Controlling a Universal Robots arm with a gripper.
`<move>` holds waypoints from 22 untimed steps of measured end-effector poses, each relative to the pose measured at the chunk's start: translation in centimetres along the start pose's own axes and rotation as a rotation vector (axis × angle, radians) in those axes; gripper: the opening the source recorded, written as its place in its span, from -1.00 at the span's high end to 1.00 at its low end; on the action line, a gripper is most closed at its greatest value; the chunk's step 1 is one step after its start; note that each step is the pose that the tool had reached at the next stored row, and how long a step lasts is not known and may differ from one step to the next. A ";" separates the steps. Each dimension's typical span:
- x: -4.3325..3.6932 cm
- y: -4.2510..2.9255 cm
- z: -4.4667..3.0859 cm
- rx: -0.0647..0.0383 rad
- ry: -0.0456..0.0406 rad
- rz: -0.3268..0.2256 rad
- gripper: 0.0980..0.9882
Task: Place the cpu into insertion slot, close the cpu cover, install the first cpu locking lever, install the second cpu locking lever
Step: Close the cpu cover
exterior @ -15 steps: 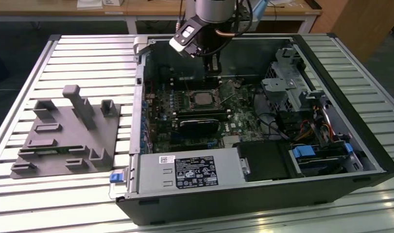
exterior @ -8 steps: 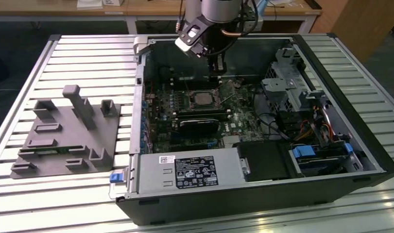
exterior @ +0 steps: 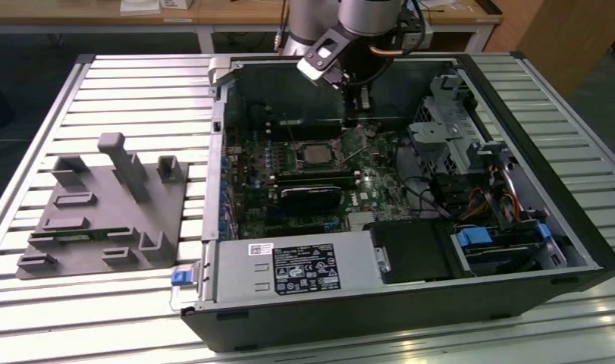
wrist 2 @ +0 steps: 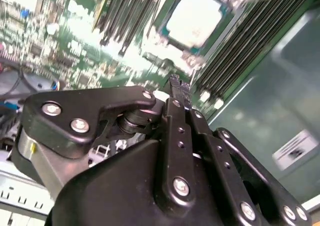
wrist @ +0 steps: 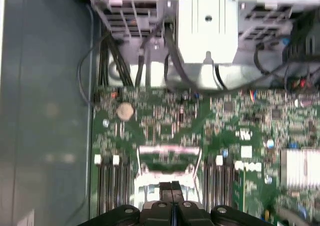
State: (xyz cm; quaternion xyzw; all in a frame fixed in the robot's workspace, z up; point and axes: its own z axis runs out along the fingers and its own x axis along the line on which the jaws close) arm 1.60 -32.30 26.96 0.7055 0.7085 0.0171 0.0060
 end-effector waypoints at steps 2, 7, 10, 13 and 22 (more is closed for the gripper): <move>-0.01 0.90 0.03 0.001 0.0000 0.000 0.98; -0.02 3.14 0.10 0.007 0.0000 0.000 0.98; -0.02 4.06 0.16 0.011 0.0001 0.000 0.98; -0.03 4.28 0.37 0.013 -0.0001 0.000 0.98; -0.05 5.43 1.53 0.017 -0.0001 0.000 0.98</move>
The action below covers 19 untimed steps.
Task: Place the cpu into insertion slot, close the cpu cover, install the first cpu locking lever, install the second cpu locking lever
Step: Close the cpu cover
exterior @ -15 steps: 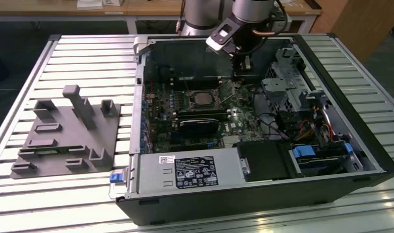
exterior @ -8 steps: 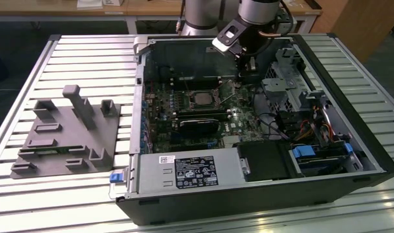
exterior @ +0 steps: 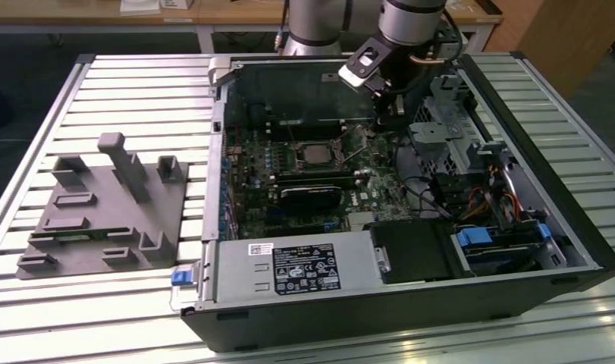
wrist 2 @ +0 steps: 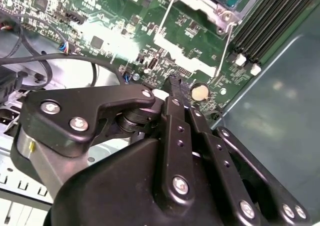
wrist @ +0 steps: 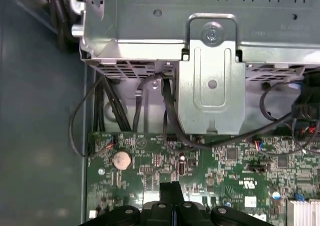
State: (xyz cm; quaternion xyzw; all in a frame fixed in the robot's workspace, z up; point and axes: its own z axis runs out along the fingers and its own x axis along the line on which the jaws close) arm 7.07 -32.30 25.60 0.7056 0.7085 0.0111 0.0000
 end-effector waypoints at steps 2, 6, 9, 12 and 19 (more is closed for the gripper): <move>-0.01 0.13 0.36 0.000 0.0001 0.000 0.98; -0.02 0.20 1.09 0.000 0.0000 0.000 0.98; -0.03 0.20 1.63 0.000 0.0000 0.000 0.98; -0.03 0.20 1.88 0.000 0.0001 0.000 0.98; -0.04 0.18 2.03 0.000 -0.0002 0.000 0.98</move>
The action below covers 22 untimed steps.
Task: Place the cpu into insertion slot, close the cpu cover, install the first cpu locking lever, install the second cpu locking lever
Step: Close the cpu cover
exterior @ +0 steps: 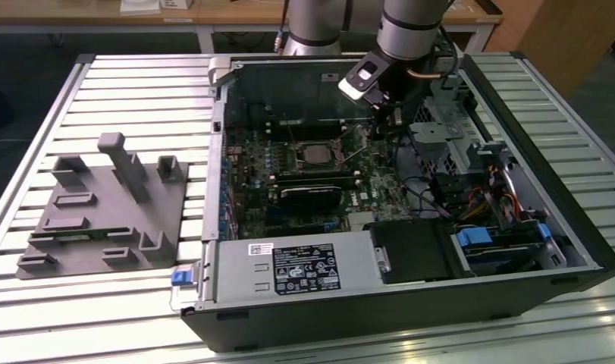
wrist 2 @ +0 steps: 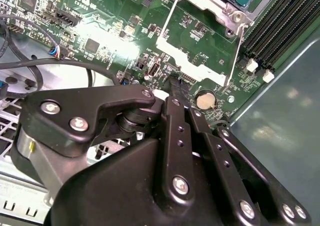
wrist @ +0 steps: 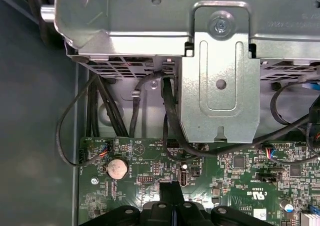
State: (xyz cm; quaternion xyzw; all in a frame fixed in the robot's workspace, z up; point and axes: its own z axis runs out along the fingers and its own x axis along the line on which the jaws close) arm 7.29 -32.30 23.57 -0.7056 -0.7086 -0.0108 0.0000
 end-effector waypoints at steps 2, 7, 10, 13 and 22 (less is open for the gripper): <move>0.00 -0.01 0.01 0.000 0.0002 0.000 0.98; 0.00 -0.66 0.00 0.000 0.0007 0.000 0.98; 0.01 -1.22 -0.01 -0.001 0.0008 0.000 0.98; 0.00 -1.56 -0.04 -0.001 0.0008 0.002 0.98; 0.02 -2.09 -0.69 -0.011 0.0007 0.006 0.98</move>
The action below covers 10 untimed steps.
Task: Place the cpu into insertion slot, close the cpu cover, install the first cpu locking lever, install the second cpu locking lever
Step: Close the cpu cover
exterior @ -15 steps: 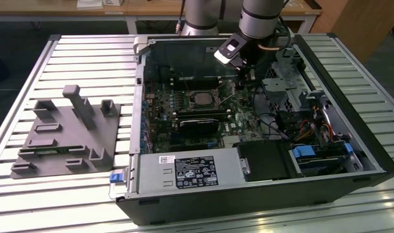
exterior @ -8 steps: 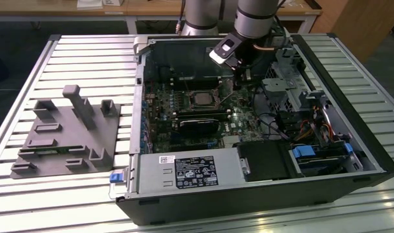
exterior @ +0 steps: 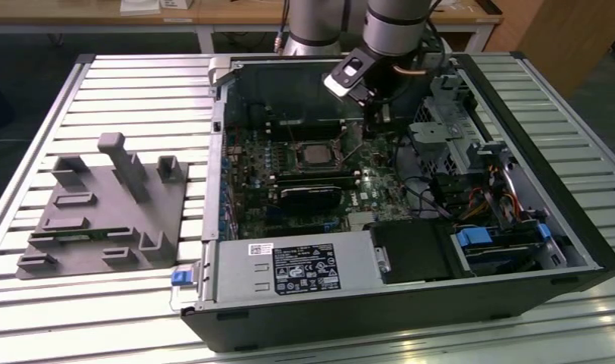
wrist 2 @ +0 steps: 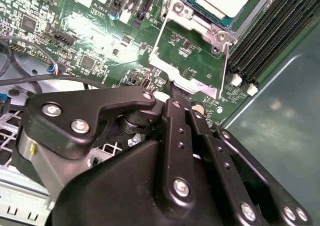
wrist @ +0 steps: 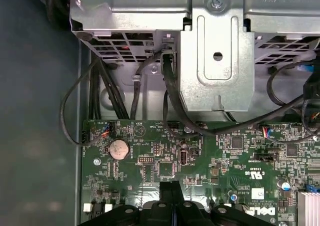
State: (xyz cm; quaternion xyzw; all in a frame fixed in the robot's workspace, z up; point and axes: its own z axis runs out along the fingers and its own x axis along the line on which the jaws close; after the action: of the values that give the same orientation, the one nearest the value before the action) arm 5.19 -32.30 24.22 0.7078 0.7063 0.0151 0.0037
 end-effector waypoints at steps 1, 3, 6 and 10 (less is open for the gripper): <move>0.00 -0.12 -0.05 -0.002 0.0001 0.001 0.98; 0.00 -0.45 -0.10 -0.005 0.0002 0.002 0.98; 0.00 -1.07 -0.20 -0.009 -0.0001 0.006 0.98; 0.01 -1.93 -0.32 -0.016 -0.0001 0.011 0.98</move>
State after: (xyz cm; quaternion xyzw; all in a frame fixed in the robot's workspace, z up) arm 3.25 -32.30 24.49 0.7116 0.7022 0.0207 0.0093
